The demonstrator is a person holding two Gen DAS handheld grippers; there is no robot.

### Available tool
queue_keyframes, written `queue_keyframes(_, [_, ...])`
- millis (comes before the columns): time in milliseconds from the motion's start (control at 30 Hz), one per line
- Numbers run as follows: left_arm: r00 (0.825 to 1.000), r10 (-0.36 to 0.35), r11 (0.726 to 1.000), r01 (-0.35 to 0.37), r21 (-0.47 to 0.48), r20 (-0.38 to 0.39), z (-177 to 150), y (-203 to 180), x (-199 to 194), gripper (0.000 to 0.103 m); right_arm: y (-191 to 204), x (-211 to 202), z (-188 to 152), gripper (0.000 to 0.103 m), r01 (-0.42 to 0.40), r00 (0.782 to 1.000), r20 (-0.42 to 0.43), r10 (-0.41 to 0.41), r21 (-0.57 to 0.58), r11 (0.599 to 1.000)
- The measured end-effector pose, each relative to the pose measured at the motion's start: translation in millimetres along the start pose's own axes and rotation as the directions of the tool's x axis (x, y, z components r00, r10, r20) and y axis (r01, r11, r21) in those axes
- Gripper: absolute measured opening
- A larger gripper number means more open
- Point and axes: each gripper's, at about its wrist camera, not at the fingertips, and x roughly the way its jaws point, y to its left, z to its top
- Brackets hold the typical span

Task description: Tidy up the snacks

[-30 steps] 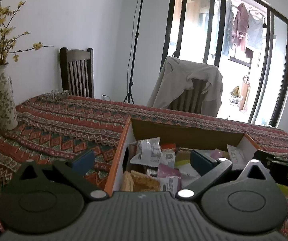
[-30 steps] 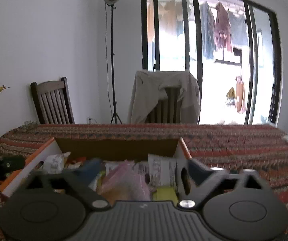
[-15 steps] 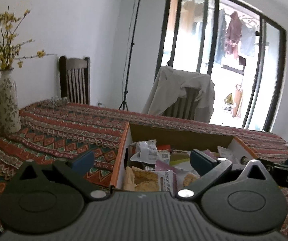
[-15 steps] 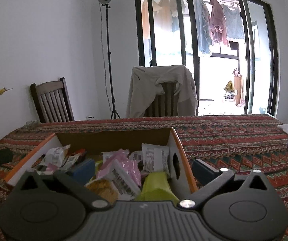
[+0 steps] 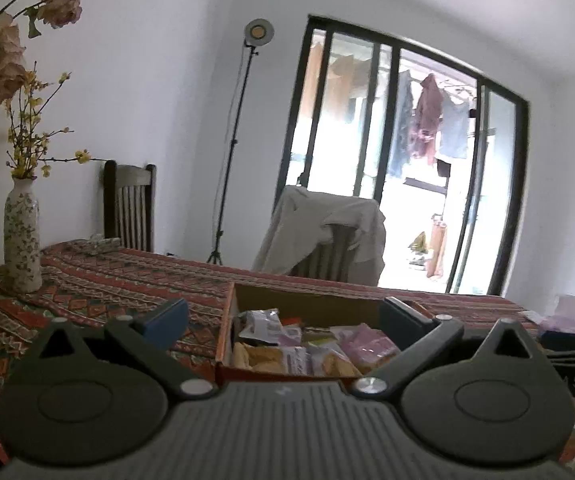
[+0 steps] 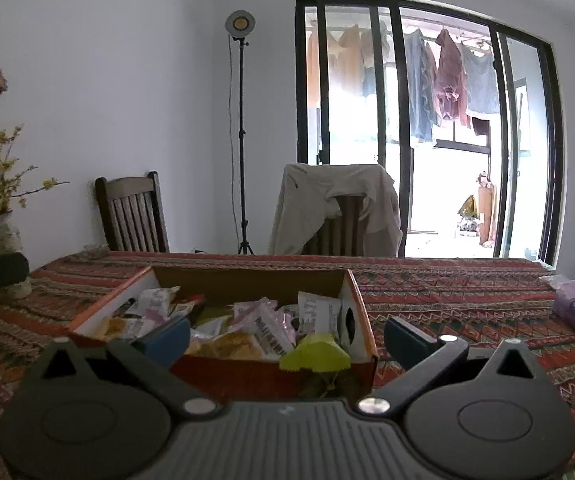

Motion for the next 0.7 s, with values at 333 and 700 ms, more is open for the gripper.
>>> queue_keyframes(333, [0.999,0.037,0.995,-0.035,0.091,-0.022,-34,-2,-38,0.103,0,-42,-27,0.103,0.001,1.000,-0.027,-0.001,0.018,1.000])
queue_keyframes(700, [0.990,0.014,0.995,0.001,0.103,-0.142,-68,-1,-48,0.103,-10,-62,-69,0.103,0.012,0.995,-0.102,-0.005,0.060,0.998])
